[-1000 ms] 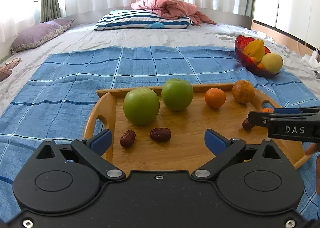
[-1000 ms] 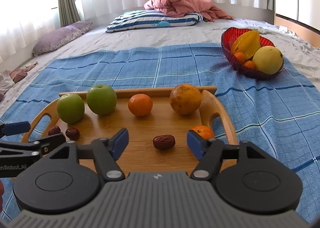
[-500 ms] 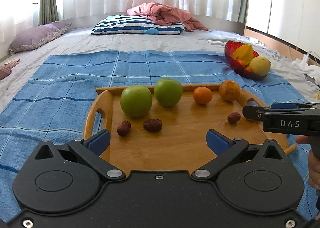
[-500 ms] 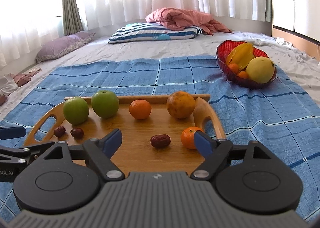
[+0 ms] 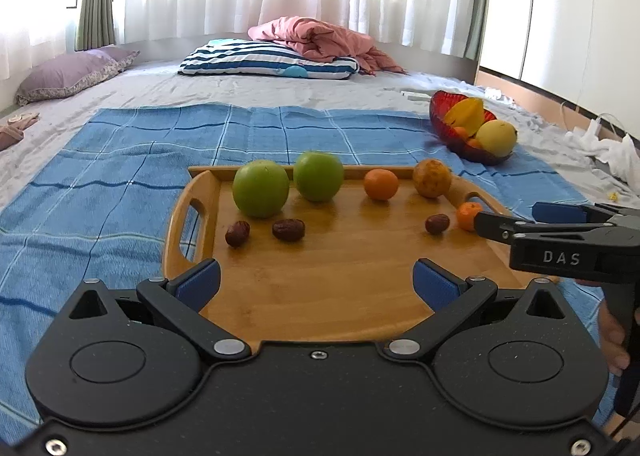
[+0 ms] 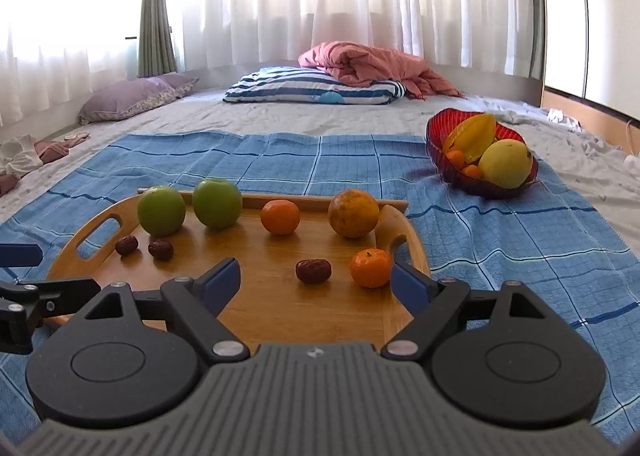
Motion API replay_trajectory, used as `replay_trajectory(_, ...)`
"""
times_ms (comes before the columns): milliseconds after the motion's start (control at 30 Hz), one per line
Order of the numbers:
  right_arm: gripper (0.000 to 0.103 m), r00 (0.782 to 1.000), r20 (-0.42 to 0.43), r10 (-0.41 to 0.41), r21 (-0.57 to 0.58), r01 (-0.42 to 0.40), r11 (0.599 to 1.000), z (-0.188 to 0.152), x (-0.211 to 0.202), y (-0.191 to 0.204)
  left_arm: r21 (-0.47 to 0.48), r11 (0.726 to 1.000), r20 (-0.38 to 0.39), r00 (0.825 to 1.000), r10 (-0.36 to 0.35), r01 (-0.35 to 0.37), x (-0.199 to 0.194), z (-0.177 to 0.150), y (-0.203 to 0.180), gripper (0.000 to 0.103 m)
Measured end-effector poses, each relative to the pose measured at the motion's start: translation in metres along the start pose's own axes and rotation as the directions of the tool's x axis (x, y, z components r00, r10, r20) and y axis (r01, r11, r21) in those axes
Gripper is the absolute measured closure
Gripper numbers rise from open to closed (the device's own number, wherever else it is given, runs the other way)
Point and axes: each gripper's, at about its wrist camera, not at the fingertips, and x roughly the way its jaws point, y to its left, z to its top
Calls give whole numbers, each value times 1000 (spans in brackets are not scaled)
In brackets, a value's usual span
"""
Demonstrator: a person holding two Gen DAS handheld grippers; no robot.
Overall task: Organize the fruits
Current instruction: 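Withdraw both tools from the tray toward the red apple on the blanket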
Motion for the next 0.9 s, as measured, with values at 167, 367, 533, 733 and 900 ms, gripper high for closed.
replay_trajectory(167,11,999,36,-3,-37,4,999,-11,-12,5,3,1000,6,1000,-12,12,-12,-11,-4,0)
replay_trajectory(367,11,997,75,-22,-84,28,996,-28,-24,11,-1,1000,12,1000,-25,26,-25,-23,-8,0)
replay_trajectory(533,10,997,80,-19,-50,23,998,-37,-32,7,-13,999,18,999,-40,40,-35,-33,-9,0)
replay_trajectory(733,9,996,89,-28,-41,32,999,-50,-43,2,-1,999,6,999,-53,53,-40,-44,-17,0)
replay_trajectory(900,9,995,91,-32,-69,38,997,-62,-49,2,6,998,-9,998,-63,63,-42,-53,-23,0)
